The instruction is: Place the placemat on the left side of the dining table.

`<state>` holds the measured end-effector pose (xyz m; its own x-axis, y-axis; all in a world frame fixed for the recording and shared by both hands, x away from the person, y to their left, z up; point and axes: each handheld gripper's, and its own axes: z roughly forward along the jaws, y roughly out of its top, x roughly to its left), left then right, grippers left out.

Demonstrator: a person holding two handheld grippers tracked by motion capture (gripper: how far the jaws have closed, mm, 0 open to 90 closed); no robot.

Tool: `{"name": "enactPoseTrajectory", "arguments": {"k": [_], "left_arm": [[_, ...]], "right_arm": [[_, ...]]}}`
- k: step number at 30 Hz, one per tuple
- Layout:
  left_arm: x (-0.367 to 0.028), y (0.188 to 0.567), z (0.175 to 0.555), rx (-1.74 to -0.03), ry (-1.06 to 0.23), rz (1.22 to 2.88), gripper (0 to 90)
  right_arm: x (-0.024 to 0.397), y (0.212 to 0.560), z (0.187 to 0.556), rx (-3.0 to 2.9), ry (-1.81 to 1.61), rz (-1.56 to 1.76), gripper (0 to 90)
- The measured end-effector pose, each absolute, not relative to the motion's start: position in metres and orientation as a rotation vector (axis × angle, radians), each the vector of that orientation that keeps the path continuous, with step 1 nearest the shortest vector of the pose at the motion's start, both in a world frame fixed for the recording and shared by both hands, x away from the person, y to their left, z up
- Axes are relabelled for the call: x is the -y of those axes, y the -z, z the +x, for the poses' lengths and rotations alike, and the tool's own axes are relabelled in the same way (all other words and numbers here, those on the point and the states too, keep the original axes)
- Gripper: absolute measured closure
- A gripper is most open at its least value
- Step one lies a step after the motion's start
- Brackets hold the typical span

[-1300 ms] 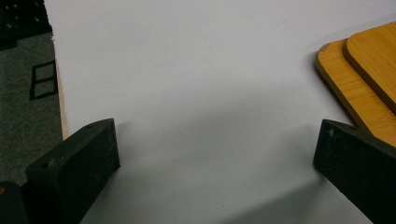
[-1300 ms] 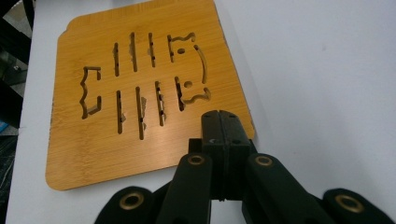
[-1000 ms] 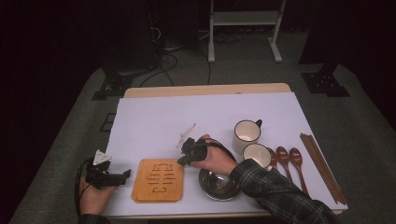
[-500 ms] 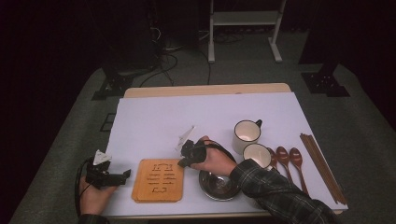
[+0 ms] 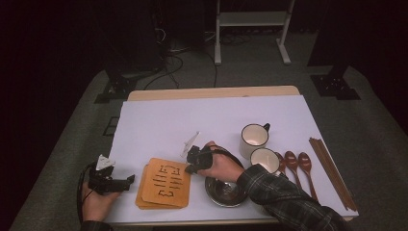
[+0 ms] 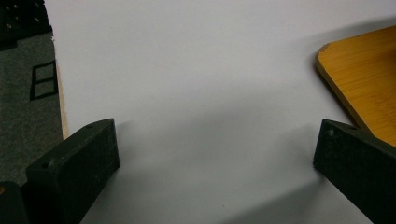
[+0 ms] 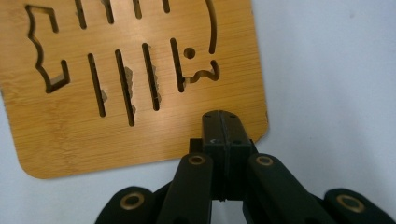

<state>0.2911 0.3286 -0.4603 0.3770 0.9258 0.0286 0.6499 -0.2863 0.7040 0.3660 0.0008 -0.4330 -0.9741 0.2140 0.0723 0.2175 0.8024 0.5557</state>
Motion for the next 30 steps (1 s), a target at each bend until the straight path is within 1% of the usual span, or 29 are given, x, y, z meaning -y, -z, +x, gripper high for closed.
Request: {"name": "enactPoseTrajectory", "arguments": {"k": [10,14,19,30], "left_arm": [[-0.330,0.458,0.292,-1.362,-0.570,2.002,0.0],[-0.326,0.452,0.289,-1.352,-0.593,1.992,0.0],[-0.321,0.440,0.286,-1.341,-0.588,1.975,0.0],[-0.306,0.419,0.280,-1.303,-0.540,1.950,0.0]], "right_arm": [[-0.001,0.433,0.366,2.975,0.915,-0.359,89.6],[0.000,0.433,0.366,2.974,0.915,-0.361,89.6],[0.000,0.434,0.366,2.972,0.916,-0.363,89.6],[0.000,0.433,0.367,2.974,0.915,-0.358,89.6]]}}
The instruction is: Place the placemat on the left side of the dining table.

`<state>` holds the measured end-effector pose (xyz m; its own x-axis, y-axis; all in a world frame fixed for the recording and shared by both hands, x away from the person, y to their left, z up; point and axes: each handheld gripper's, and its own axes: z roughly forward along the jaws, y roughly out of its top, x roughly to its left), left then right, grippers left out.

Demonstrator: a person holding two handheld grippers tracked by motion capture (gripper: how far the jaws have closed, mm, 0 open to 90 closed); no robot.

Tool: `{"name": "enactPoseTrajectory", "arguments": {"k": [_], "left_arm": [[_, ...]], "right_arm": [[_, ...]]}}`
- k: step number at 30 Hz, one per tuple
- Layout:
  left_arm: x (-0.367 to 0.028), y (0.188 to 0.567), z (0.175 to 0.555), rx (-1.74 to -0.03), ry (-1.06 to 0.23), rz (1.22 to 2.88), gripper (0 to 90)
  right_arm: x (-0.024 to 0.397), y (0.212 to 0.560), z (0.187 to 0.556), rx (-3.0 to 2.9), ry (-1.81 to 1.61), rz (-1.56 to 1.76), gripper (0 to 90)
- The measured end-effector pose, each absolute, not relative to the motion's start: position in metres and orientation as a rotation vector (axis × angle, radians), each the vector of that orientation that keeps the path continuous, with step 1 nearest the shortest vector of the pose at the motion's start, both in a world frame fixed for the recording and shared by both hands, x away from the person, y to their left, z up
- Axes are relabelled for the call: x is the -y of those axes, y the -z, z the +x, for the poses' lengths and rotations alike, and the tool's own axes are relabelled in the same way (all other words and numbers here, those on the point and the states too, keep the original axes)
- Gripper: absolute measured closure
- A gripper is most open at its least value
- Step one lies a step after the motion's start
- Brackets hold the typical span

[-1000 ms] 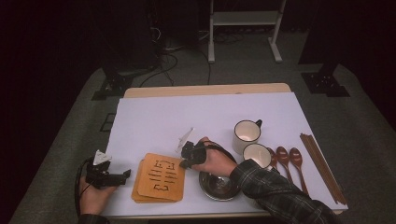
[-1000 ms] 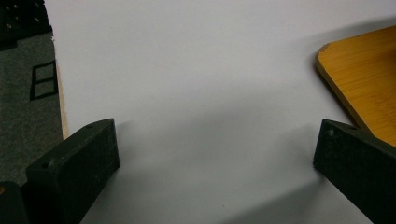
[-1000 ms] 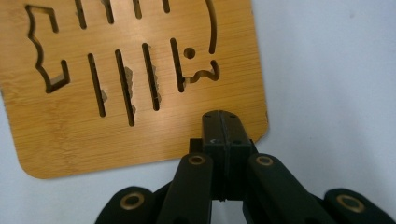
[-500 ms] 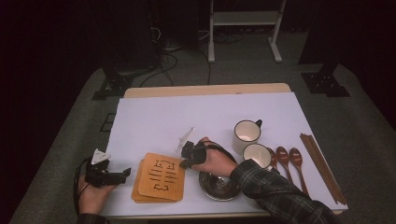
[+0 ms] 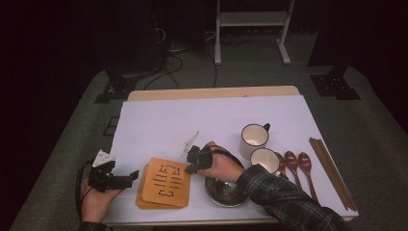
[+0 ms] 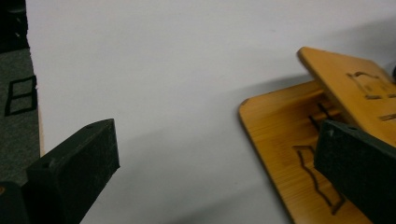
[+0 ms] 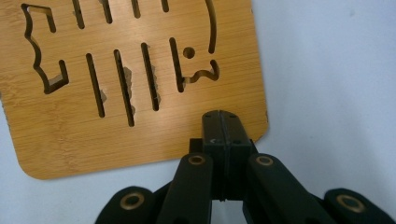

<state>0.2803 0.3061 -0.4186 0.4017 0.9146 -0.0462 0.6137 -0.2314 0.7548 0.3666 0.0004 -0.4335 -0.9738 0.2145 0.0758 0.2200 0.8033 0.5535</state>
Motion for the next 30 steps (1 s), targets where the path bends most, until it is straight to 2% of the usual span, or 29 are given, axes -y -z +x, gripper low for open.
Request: {"name": "enactPoseTrajectory", "arguments": {"k": [17,19,30], "left_arm": [[-0.282,0.405,0.273,-1.253,-0.465,1.916,0.0],[-0.280,0.406,0.273,-1.237,-0.443,1.912,2.5],[-0.260,0.410,0.273,-1.192,-0.405,1.961,2.5]], "right_arm": [[-0.001,0.434,0.366,2.975,0.916,-0.360,89.6],[-0.001,0.434,0.366,2.976,0.917,-0.360,89.6],[-0.001,0.434,0.366,2.975,0.917,-0.358,89.6]]}}
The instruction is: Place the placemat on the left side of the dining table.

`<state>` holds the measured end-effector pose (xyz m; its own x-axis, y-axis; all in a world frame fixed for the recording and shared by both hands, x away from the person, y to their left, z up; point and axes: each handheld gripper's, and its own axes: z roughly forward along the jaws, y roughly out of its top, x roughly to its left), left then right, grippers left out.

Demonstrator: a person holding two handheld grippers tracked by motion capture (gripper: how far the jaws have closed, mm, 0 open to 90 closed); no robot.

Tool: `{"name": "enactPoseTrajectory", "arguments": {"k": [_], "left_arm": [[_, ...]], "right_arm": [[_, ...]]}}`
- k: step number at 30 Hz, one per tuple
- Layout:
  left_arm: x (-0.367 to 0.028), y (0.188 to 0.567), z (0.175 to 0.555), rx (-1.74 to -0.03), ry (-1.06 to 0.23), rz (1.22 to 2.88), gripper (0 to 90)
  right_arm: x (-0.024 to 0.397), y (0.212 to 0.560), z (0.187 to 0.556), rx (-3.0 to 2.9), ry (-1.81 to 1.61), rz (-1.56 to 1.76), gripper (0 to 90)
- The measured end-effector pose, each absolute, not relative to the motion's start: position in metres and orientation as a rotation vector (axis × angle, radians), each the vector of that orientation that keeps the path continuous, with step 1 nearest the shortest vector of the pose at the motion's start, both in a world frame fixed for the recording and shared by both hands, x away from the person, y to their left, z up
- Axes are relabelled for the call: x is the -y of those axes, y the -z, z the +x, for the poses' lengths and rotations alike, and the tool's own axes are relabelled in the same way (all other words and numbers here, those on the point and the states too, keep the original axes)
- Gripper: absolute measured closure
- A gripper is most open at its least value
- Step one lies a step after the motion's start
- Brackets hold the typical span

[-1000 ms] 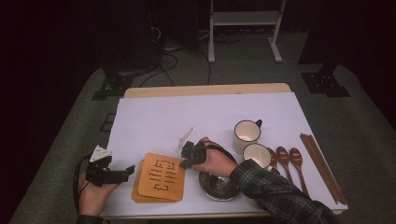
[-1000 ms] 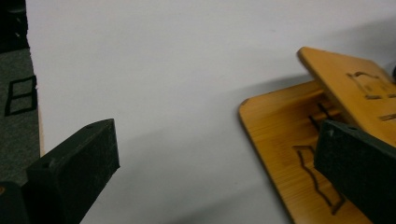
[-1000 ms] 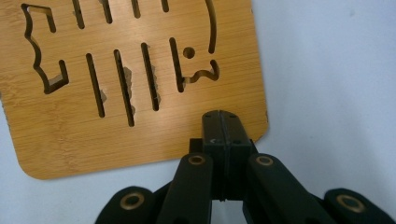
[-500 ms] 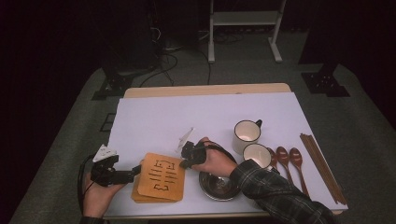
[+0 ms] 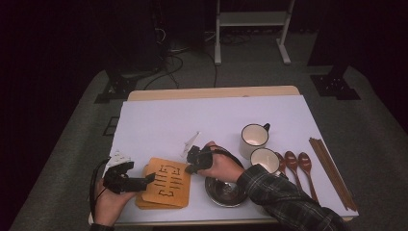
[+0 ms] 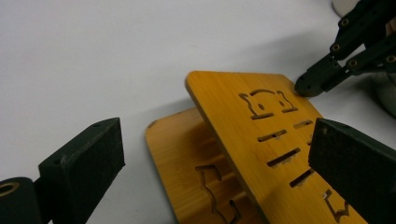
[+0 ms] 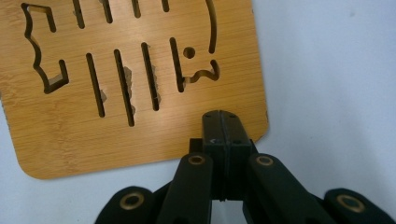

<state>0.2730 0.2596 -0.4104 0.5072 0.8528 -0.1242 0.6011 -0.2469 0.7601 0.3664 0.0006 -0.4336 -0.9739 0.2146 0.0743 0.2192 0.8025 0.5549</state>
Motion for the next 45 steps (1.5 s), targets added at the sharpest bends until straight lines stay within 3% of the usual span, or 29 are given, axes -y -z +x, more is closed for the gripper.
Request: {"name": "enactPoseTrajectory", "arguments": {"k": [45], "left_arm": [[-0.211,0.443,0.287,-1.079,-0.245,2.139,4.0]], "right_arm": [[-0.001,0.434,0.366,2.982,0.918,-0.346,89.6]]}}
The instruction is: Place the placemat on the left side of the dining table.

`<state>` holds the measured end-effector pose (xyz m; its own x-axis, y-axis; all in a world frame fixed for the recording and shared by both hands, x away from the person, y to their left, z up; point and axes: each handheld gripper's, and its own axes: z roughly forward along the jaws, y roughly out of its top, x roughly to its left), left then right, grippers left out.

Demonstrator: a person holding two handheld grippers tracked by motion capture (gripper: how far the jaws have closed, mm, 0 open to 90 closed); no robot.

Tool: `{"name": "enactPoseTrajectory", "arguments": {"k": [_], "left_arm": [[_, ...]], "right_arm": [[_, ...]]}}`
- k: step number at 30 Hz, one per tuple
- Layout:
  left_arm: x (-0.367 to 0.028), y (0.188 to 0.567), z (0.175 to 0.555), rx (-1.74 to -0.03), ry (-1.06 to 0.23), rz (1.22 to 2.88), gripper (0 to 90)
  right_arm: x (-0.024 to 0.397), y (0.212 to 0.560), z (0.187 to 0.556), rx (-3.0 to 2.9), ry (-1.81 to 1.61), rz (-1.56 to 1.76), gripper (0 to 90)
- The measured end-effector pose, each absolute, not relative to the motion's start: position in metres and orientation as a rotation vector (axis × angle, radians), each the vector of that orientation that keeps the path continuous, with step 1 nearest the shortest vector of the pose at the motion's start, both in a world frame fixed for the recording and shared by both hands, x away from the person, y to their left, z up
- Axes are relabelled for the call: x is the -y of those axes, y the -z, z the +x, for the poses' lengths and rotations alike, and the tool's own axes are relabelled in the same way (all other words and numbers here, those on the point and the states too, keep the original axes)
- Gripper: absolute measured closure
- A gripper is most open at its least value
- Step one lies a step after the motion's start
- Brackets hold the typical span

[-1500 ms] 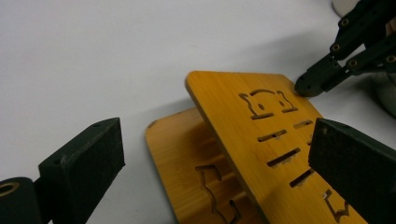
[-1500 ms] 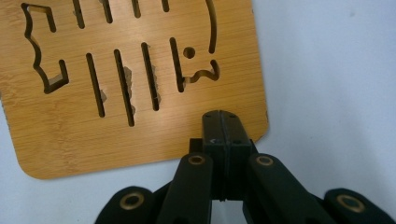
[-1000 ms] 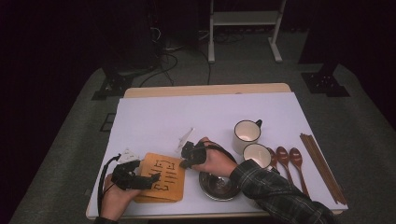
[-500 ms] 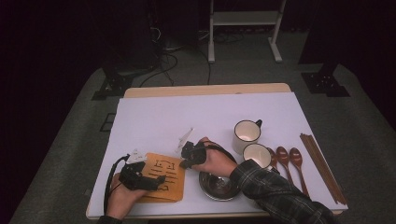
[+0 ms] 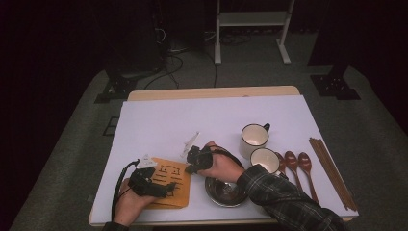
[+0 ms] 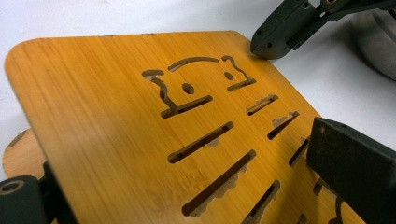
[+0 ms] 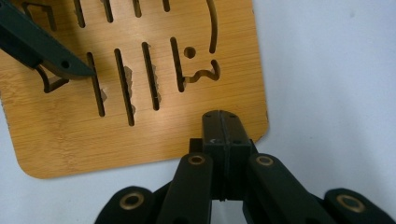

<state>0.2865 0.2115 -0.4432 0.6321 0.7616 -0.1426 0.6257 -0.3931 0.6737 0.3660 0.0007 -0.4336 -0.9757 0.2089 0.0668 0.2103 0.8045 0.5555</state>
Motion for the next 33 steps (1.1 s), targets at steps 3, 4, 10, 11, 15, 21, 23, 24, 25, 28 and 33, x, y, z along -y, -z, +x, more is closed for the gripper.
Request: {"name": "enactPoseTrajectory", "arguments": {"k": [3,4,10,11,15,21,23,24,25,28,33], "left_arm": [[-0.212,0.444,0.287,-1.088,-0.238,2.133,4.5],[-0.212,0.443,0.287,-1.089,-0.236,2.132,4.8],[-0.212,0.443,0.288,-1.091,-0.236,2.132,5.3],[-0.212,0.443,0.288,-1.091,-0.235,2.132,5.3],[-0.212,0.443,0.288,-1.092,-0.236,2.134,5.4],[-0.213,0.443,0.288,-1.102,-0.233,2.125,6.9],[-0.213,0.442,0.288,-1.103,-0.233,2.126,6.9],[-0.213,0.443,0.288,-1.105,-0.233,2.122,6.9],[-0.213,0.443,0.288,-1.106,-0.233,2.122,6.9],[-0.213,0.442,0.288,-1.107,-0.232,2.122,7.0],[-0.213,0.442,0.287,-1.109,-0.231,2.120,7.1]], "right_arm": [[-0.001,0.433,0.366,2.984,0.917,-0.346,89.1],[-0.001,0.433,0.366,2.988,0.914,-0.348,87.6],[0.006,0.428,0.368,2.971,0.966,-0.376,85.7],[0.006,0.427,0.368,2.970,0.968,-0.377,85.1],[0.007,0.426,0.368,2.957,0.988,-0.369,80.6],[0.008,0.420,0.368,2.936,1.019,-0.378,70.4],[0.009,0.418,0.368,2.937,1.031,-0.379,66.5],[0.009,0.417,0.368,2.938,1.033,-0.381,64.8],[0.009,0.417,0.368,2.937,1.035,-0.383,63.5],[0.010,0.415,0.368,2.932,1.039,-0.392,58.6],[0.012,0.409,0.368,2.931,1.047,-0.400,50.8]]}}
